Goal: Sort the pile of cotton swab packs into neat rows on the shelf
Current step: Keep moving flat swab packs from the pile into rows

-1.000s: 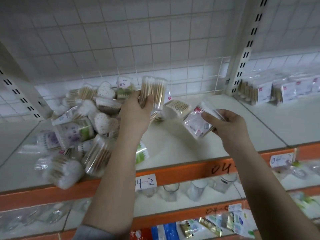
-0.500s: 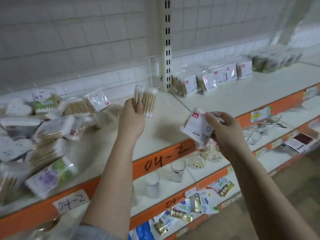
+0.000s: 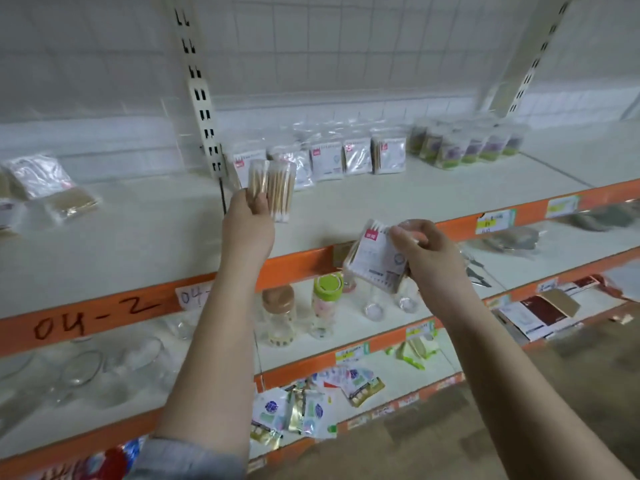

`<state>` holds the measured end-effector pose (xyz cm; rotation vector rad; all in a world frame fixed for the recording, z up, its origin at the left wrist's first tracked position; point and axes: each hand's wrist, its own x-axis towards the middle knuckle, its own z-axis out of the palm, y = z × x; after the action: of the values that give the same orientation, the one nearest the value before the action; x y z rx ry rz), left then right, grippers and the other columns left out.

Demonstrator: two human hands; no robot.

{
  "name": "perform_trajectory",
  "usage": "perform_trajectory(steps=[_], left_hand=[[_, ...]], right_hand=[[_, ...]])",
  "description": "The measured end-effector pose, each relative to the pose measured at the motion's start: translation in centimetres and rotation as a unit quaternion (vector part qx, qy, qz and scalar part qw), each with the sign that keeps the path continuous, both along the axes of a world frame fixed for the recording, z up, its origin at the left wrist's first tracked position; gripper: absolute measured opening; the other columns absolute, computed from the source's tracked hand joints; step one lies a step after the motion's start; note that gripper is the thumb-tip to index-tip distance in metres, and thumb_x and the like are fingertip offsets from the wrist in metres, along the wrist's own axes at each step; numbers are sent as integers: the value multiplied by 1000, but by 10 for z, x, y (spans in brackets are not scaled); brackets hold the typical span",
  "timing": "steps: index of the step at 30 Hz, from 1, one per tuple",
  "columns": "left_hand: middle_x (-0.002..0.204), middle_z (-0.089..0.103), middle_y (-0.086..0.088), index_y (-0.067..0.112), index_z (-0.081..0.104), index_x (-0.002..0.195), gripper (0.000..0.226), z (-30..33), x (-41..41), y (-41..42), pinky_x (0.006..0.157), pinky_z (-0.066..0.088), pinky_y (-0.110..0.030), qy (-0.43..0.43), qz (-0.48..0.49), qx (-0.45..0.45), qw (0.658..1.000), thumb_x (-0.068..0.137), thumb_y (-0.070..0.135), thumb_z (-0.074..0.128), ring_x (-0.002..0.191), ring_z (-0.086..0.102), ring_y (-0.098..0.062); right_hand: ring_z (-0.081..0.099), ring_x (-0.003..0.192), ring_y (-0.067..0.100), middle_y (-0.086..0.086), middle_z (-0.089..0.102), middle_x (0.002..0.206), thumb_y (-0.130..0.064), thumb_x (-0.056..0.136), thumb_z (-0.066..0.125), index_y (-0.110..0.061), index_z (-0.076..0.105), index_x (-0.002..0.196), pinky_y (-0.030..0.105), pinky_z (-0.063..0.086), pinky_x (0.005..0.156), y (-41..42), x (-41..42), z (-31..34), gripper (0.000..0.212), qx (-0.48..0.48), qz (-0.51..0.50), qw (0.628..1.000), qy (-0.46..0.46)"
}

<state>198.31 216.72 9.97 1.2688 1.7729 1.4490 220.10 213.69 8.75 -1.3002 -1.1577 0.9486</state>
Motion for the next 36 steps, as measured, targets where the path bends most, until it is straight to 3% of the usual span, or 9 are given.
perform_trajectory(steps=[4,9,13,15,18,22,25,32,36], left_hand=[[96,47,5,9,49,122,31,5,37,10,93,48,-46,6,8,5,1000,101,26,36,98,54,-24],[101,52,-1,9,52,118,28,4,63,37,94,48,-46,14,22,5,1000,100,24,38,106,56,-31],[110,55,-7,9,51,120,29,1,75,69,94,48,-46,15,29,5,999,100,25,38,109,54,-32],[111,56,-10,11,54,112,26,1,79,89,94,48,-47,20,30,11,999,100,25,37,109,54,-32],[98,55,-10,20,51,86,20,8,84,122,91,49,-47,19,42,15,999,99,25,37,102,57,-34],[108,62,-13,11,54,111,28,19,84,155,91,48,-46,31,59,19,998,99,28,36,100,60,-34],[106,61,-7,14,52,115,27,17,82,172,91,48,-46,30,58,11,998,100,30,36,100,61,-33],[103,60,-4,23,50,105,16,13,75,185,92,48,-48,21,66,-4,998,100,29,36,100,60,-30],[102,61,-5,21,50,101,16,14,73,180,91,48,-49,30,89,-16,995,100,28,36,97,62,-31]], right_hand=[[48,65,10,-7,51,72,-18,88,63,-13,58,92,24,39,61,17,38,-1,8,1,9,1000,-8],[54,76,15,-4,58,81,-20,86,66,-20,57,85,32,44,71,48,68,-2,9,-3,21,1000,2],[55,72,15,-3,59,80,-21,85,67,-18,58,91,31,45,64,80,82,-1,11,0,25,1000,-5],[57,73,16,-2,61,81,-22,84,69,-19,59,93,32,47,67,100,87,-1,14,9,23,999,-22],[57,69,17,4,60,78,-21,84,69,-20,57,95,31,46,68,131,93,5,16,16,36,999,-35],[53,53,10,5,54,66,-15,84,69,-22,57,90,25,43,57,177,89,16,16,0,88,996,-23],[56,70,19,4,57,85,-7,83,69,-25,58,83,35,46,67,211,81,17,20,4,131,991,-20],[58,82,22,5,59,95,6,84,61,-19,58,91,34,48,72,263,64,25,26,-16,253,964,-73],[55,71,17,-1,57,87,8,84,60,-21,57,87,20,47,59,285,53,32,29,5,290,951,-106]])
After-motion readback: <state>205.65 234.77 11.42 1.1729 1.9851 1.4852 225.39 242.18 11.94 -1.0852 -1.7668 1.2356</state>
